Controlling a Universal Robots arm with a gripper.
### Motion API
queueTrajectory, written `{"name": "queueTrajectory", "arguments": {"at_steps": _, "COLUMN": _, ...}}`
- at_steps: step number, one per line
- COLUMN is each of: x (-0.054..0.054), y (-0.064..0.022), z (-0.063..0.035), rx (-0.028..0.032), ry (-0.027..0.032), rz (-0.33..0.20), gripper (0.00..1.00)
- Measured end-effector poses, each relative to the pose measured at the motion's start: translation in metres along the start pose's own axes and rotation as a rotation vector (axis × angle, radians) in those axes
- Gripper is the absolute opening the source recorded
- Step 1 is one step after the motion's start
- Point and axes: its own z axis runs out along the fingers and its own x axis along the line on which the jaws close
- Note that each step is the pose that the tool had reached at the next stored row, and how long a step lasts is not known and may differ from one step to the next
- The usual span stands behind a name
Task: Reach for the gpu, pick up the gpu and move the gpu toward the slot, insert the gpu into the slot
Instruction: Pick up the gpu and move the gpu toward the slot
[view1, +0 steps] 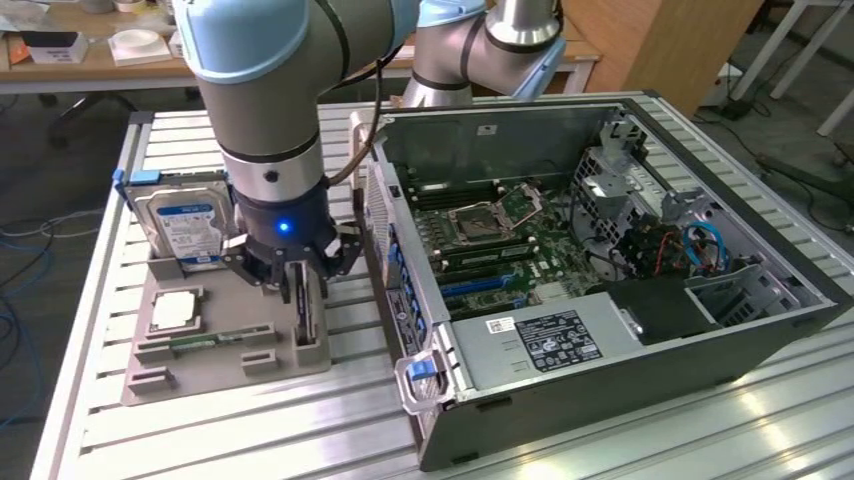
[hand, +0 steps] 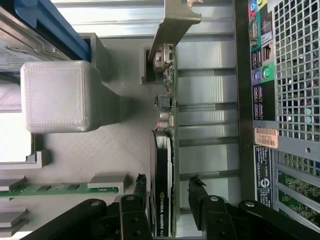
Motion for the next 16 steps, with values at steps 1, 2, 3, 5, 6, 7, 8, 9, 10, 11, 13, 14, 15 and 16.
{"name": "queueTrajectory", "arguments": {"at_steps": 1, "x": 0.0, "y": 0.0014, "z": 0.0003, "rx": -0.0001, "ry": -0.0001, "rz": 0.0, "gripper": 0.47}}
{"name": "queueTrajectory", "arguments": {"at_steps": 2, "x": 0.0, "y": 0.003, "z": 0.0006, "rx": -0.0001, "ry": -0.0001, "rz": 0.0, "gripper": 0.47}}
{"name": "queueTrajectory", "arguments": {"at_steps": 3, "x": 0.001, "y": 0.0045, "z": 0.0008, "rx": 0.0, "ry": -0.0001, "rz": 0.0, "gripper": 0.47}}
{"name": "queueTrajectory", "arguments": {"at_steps": 5, "x": 0.001, "y": 0.0082, "z": 0.0017, "rx": 0.0, "ry": -0.0001, "rz": 0.0, "gripper": 0.47}}
{"name": "queueTrajectory", "arguments": {"at_steps": 6, "x": 0.001, "y": 0.01, "z": 0.0022, "rx": -0.0001, "ry": -0.0002, "rz": 0.0, "gripper": 0.47}}
{"name": "queueTrajectory", "arguments": {"at_steps": 7, "x": 0.001, "y": 0.0109, "z": 0.0027, "rx": -0.0001, "ry": -0.0002, "rz": 0.0, "gripper": 0.47}}
{"name": "queueTrajectory", "arguments": {"at_steps": 8, "x": 0.002, "y": 0.0114, "z": 0.0033, "rx": -0.0002, "ry": -0.0003, "rz": 0.0, "gripper": 0.47}}
{"name": "queueTrajectory", "arguments": {"at_steps": 9, "x": 0.003, "y": 0.0115, "z": 0.0039, "rx": -0.0001, "ry": -0.0001, "rz": 0.0, "gripper": 0.47}}
{"name": "queueTrajectory", "arguments": {"at_steps": 10, "x": 0.003, "y": 0.0115, "z": 0.0046, "rx": 0.0001, "ry": 0.0, "rz": 0.0, "gripper": 0.47}}
{"name": "queueTrajectory", "arguments": {"at_steps": 11, "x": 0.004, "y": 0.0114, "z": 0.0054, "rx": 0.0, "ry": 0.0, "rz": 0.0, "gripper": 0.47}}
{"name": "queueTrajectory", "arguments": {"at_steps": 13, "x": 0.006, "y": 0.0113, "z": 0.0068, "rx": -0.0001, "ry": -0.0002, "rz": 0.0, "gripper": 0.47}}
{"name": "queueTrajectory", "arguments": {"at_steps": 14, "x": 0.006, "y": 0.0113, "z": 0.0073, "rx": -0.0003, "ry": -0.0003, "rz": 0.0, "gripper": 0.47}}
{"name": "queueTrajectory", "arguments": {"at_steps": 15, "x": 0.006, "y": 0.0112, "z": 0.0075, "rx": -0.0002, "ry": -0.0002, "rz": 0.0, "gripper": 0.47}}
{"name": "queueTrajectory", "arguments": {"at_steps": 16, "x": 0.006, "y": 0.0112, "z": 0.0074, "rx": -0.0001, "ry": -0.0001, "rz": 0.0, "gripper": 0.47}}
